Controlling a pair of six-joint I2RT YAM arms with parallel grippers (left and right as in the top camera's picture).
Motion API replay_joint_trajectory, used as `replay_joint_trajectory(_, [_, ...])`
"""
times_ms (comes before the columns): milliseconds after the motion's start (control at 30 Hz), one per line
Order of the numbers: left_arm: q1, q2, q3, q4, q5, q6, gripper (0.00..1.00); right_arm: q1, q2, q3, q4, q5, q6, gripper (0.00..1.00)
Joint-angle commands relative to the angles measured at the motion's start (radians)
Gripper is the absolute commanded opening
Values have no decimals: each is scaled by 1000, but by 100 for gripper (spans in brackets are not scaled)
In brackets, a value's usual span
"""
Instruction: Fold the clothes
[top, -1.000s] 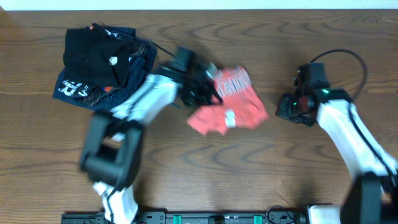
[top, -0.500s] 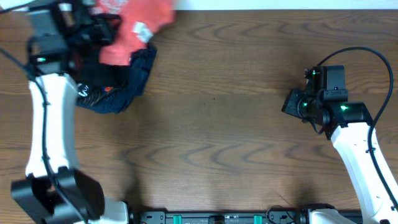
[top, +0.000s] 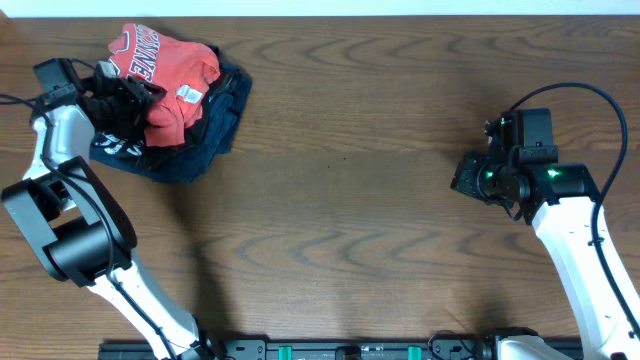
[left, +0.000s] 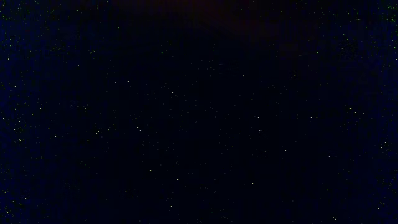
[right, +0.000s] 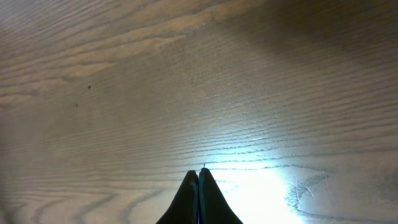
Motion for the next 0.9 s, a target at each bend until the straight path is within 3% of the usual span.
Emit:
replay_joint_trajectory(0, [10, 71, -45, -103, -29, 41, 66, -2, -7, 6, -1, -11, -26, 1])
replay_joint_trajectory(100, [21, 12, -45, -178, 10, 126, 84, -2, -7, 7, 0, -9, -69, 1])
replay_joint_trajectory(200, [25, -92, -45, -275, 21, 192, 91, -2, -7, 6, 16, -2, -109, 6])
replay_joint_trajectory(233, [25, -135, -45, -308, 21, 227, 99, -2, -7, 7, 26, -3, -118, 9])
replay_joint_trajectory(500, [21, -600, -45, -635, -174, 412, 98, -2, -67, 8, 175, -241, -237, 22])
replay_joint_trajectory(733, [-107, -986, -45, -695, -175, 729, 98, -2, -217, 8, 321, -323, -307, 38])
replay_joint_trajectory(767, [-142, -1033, -46, -695, -190, 756, 98, -2, -243, 8, 330, -314, -307, 46])
replay_joint_trajectory(867, [-230, -1133, -52, -697, -276, 762, 99, -2, -308, 8, 329, -233, -307, 97])
